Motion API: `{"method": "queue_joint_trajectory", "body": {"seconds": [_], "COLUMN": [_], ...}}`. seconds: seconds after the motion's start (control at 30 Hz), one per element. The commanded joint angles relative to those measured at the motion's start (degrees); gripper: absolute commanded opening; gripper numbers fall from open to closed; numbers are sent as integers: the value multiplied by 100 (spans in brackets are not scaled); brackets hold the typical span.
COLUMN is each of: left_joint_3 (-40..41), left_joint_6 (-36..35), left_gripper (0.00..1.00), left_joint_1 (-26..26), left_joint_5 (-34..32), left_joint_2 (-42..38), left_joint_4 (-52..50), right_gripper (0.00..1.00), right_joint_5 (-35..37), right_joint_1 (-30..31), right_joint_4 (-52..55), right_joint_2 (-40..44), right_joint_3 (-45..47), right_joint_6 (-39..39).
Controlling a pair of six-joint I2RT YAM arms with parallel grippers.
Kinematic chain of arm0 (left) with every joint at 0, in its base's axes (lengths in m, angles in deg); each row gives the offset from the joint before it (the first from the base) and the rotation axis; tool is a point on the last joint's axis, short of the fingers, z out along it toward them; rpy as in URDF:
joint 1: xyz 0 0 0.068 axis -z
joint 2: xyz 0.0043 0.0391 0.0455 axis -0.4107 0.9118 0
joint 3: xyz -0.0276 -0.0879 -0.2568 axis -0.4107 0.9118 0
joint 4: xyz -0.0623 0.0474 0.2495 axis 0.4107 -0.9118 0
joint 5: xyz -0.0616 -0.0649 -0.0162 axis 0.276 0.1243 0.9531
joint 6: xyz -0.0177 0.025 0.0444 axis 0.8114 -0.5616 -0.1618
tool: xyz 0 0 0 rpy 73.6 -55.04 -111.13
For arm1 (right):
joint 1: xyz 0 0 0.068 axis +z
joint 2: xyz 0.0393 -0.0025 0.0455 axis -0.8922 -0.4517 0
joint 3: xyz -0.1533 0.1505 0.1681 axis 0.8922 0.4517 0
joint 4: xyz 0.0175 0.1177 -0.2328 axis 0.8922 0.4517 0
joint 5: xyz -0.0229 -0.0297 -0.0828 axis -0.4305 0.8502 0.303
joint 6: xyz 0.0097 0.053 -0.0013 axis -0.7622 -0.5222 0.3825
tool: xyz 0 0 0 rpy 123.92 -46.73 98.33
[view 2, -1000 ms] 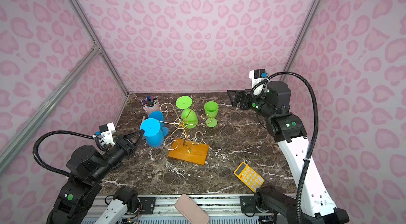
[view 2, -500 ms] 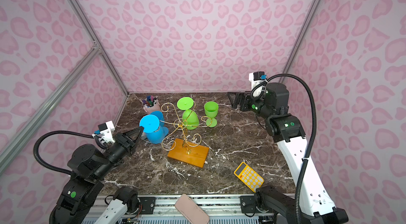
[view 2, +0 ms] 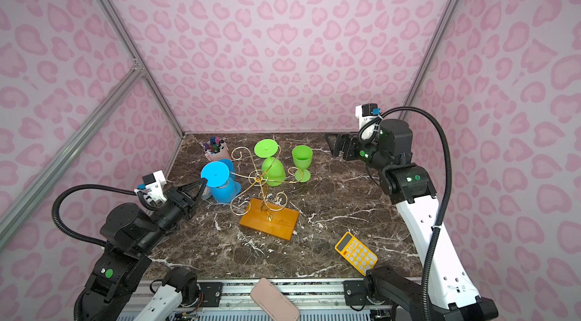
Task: Take the wine glass off the wine glass rack
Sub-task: Pick up the wine glass from the wine glass rack.
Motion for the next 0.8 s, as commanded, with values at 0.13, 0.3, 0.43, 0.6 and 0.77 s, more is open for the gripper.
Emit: {"method": "queue_joint_trajectory", "body": {"seconds": [0.13,0.3,0.43,0.6,0.77], "left_joint_3": [-3,-25,-46,-21,0], "left_joint_6": [26,41,42,68,94], "left_gripper": [4,4,4,4,4], "left_joint_1": [-4,7,4,4,11], "left_joint_5": [162,267,303,449,605], "left_joint_2": [170,270,295,351,424], "left_joint_4": [451,547,569,605,680], "right_gripper": [97,97,97,97,97], "right_joint_5": [-43,-39,-40,-43,-32], "right_joint_1": [-15,-17,-18,-24,-29], "right_joint_4": [-156,-138,-156,-165,-156], "right_joint_2": [7,6,-3,-3,6], "right_joint_3": [29,34,33,45,54], "right_joint_6": [-29,-19,-36,-30,-17]}}
